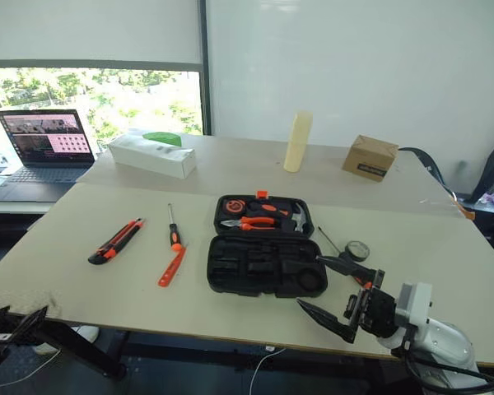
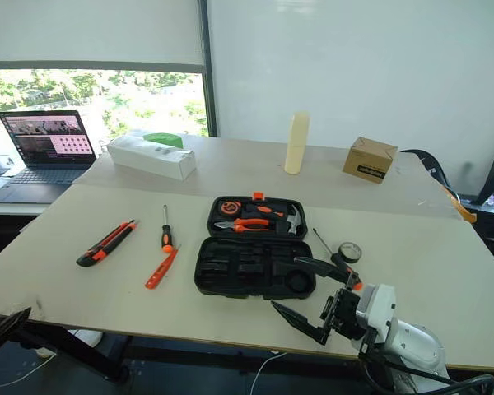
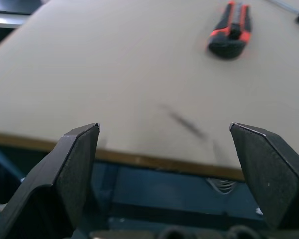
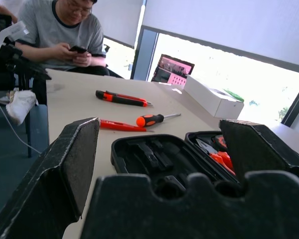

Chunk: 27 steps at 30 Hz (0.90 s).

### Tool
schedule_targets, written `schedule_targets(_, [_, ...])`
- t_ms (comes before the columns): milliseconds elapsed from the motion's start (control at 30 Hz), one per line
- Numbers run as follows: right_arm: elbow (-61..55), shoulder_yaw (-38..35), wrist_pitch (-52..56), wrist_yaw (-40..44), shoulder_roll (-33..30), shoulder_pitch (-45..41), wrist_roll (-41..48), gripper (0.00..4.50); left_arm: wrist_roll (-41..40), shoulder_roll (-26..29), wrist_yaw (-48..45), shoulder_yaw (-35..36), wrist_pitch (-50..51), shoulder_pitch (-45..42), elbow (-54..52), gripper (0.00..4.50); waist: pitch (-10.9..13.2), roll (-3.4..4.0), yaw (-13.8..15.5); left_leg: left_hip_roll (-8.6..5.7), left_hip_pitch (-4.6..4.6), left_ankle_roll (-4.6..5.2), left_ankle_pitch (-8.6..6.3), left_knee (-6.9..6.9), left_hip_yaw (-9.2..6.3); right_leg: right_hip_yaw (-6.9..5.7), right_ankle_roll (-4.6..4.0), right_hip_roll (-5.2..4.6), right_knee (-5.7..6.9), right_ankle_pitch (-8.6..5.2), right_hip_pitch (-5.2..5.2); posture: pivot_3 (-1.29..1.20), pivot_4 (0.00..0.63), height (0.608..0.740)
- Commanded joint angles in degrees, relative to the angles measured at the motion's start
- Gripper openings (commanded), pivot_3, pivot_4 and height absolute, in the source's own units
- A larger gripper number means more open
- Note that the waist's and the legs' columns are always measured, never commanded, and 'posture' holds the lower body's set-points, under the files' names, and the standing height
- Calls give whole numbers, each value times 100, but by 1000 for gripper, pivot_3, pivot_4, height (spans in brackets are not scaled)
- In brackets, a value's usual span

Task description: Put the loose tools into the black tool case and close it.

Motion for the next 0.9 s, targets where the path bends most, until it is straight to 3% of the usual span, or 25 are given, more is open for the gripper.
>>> schedule_targets(33, [-178,-220,-157,35,-107,94,92,4462,-347,650,144,-536,1135,-643,-1022,4500,-2,-4,-11,1,0,-3,2,1,1,0,-2,1,0,2,0,0,150,740])
schedule_targets(167, [-186,-280,-136,19,-188,123,87,4462,-580,932,1184,-1257,2790,-2297,-1148,4500,0,5,-103,-4,8,-36,21,-3,4,15,-2,7,5,2,3,0,150,740])
schedule_targets(233, [-191,-296,-128,35,-223,150,85,4462,-736,773,1911,-1620,4026,-3275,-1119,4500,6,12,-105,-19,10,-50,29,-10,1,24,-1,10,12,2,-1,0,150,740])
schedule_targets(400, [-187,-326,-80,20,-275,81,96,4462,-231,-360,3561,-2091,5685,-4819,-761,4500,4,12,-142,-18,20,-72,42,-12,4,43,-1,33,12,2,6,0,150,740])
schedule_targets(567, [-195,-273,-4,-13,-296,-107,95,4462,391,-1423,4469,-1847,5242,-5467,186,4500,8,3,-168,-15,7,-79,47,-7,6,56,0,53,4,3,4,0,150,740])
schedule_targets(867, [-354,-128,54,-235,-174,-57,11,4462,1184,-2083,4409,-2282,3717,-6031,1887,4500,7,5,-74,-19,4,-91,54,-7,15,58,-3,60,4,2,13,0,150,740])
schedule_targets(900, [-378,-123,52,-261,-170,-30,11,4500,1219,-2091,4341,-2325,3666,-6066,1988,3982,7,5,-70,-19,6,-91,54,-7,14,58,-3,60,6,2,16,0,150,740])
